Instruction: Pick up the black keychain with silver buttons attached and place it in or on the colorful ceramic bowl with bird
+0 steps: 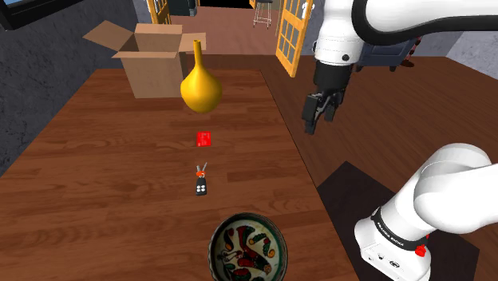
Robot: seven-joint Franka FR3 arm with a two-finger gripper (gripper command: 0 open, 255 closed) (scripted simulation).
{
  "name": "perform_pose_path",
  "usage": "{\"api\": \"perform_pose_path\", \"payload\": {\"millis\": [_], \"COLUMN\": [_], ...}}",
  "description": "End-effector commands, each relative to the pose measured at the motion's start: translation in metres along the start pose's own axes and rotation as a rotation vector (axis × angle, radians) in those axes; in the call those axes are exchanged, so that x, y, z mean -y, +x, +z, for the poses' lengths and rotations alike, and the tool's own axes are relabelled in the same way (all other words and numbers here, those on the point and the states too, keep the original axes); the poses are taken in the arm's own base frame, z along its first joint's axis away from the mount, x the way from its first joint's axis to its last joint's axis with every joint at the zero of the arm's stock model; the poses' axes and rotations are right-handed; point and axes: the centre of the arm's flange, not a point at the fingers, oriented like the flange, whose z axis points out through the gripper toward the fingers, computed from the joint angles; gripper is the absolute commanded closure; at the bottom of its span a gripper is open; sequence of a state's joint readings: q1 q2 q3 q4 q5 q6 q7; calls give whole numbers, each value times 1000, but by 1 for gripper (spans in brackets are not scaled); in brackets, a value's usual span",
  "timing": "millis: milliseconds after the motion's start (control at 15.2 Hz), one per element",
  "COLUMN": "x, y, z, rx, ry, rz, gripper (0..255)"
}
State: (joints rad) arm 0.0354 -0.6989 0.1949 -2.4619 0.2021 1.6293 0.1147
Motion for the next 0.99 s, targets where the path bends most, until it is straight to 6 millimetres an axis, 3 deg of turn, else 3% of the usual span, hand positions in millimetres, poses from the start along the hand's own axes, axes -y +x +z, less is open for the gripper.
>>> {"api": "perform_pose_path", "payload": {"millis": [0, 924], "x": [19, 150], "y": [11, 106], "z": [12, 94], "rx": [-9, -64], "ry": [1, -5], "rz": [31, 228], "gripper": [0, 0]}}
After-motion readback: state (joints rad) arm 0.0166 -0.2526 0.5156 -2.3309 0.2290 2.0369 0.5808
